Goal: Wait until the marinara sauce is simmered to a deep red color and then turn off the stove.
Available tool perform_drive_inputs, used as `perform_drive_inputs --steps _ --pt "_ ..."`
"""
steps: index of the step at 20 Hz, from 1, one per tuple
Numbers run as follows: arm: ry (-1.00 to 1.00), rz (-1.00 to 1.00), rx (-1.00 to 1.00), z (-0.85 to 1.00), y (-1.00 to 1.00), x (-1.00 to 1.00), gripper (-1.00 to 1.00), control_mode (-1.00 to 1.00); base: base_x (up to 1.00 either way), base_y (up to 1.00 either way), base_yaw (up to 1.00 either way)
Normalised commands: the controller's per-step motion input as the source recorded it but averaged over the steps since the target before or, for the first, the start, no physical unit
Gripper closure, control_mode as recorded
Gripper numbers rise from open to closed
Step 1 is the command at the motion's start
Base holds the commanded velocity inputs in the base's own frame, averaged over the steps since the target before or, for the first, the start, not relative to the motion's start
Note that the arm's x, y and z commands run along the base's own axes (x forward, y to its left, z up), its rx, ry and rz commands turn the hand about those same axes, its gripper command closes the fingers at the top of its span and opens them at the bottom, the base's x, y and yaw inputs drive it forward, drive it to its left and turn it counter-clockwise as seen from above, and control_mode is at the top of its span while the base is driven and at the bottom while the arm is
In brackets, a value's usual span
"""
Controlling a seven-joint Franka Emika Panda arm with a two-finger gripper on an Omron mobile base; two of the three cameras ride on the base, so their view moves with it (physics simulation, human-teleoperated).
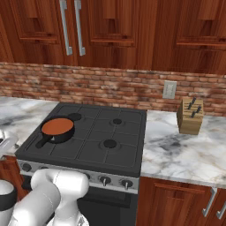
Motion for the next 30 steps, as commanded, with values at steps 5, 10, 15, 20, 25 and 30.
perform_drive_inputs --steps 5,10,15,20,25,30 --pt "-0.1 0.02 -0.07 -0.28 0.0 -0.15 -1.0 -1.0 0.0 0.0 0.0" --pt "-0.09 0.0 -0.06 -0.24 0.0 -0.25 -1.0 -1.0 0.0 0.0 0.0" --pt "-0.05 0.0 -0.07 -0.22 0.0 -0.22 -1.0 -1.0 0.0 0.0 0.0" --pt "-0.03 0.0 -0.09 -0.23 0.0 -0.02 -1.0 -1.0 0.0 0.0 0.0" --pt "-0.01 0.0 -0.12 -0.29 0.12 0.0 -1.0 -1.0 0.0 0.0 0.0" --pt "-0.02 0.0 -0.08 -0.17 0.06 0.0 -1.0 -1.0 0.0 0.0 0.0"
